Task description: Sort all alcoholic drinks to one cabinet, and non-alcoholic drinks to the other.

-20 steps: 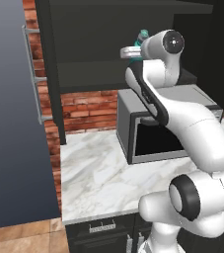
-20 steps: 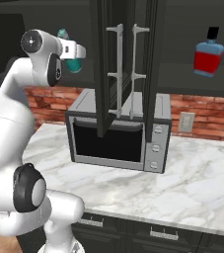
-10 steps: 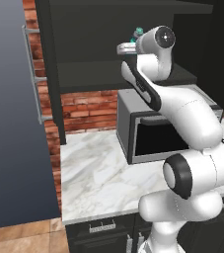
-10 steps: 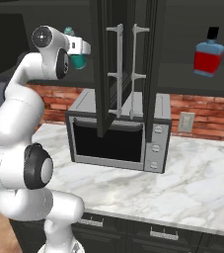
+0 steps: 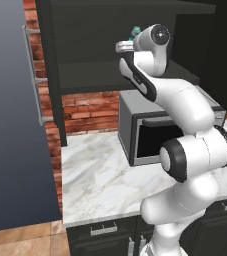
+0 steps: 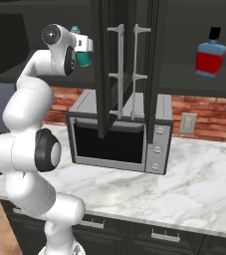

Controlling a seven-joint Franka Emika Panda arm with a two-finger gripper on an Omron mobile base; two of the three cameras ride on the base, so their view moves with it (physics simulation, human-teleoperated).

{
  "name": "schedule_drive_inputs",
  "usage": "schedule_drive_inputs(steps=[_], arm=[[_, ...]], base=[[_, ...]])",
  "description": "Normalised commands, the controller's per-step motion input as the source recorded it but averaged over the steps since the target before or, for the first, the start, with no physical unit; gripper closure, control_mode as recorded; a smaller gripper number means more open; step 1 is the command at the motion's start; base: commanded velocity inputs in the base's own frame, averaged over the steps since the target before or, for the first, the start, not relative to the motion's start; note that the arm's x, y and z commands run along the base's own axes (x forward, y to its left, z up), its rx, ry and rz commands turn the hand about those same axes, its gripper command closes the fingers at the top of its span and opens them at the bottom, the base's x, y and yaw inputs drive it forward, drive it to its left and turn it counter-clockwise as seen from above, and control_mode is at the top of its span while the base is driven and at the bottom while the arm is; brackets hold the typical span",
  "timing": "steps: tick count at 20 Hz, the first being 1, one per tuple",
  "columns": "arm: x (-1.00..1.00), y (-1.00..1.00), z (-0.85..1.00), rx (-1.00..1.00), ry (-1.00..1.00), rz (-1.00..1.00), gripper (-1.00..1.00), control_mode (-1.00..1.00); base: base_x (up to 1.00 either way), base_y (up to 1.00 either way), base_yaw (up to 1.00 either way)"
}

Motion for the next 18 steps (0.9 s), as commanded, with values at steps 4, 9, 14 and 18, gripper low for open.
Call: schedule_drive_inputs(steps=[4,9,14,18], arm=[[0.36,0.00,-0.15,0.00,0.01,0.00,1.00,-1.00],[0.30,0.00,-0.20,-0.01,0.00,0.00,1.00,-1.00],[0.25,0.00,-0.23,0.00,0.00,0.00,1.00,-1.00],[0.18,0.01,-0.18,0.00,0.00,0.00,1.00,-1.00]], base=[[0.00,0.00,0.00],[0.00,0.00,0.00],[0.00,0.00,0.00],[0.00,0.00,0.00]])
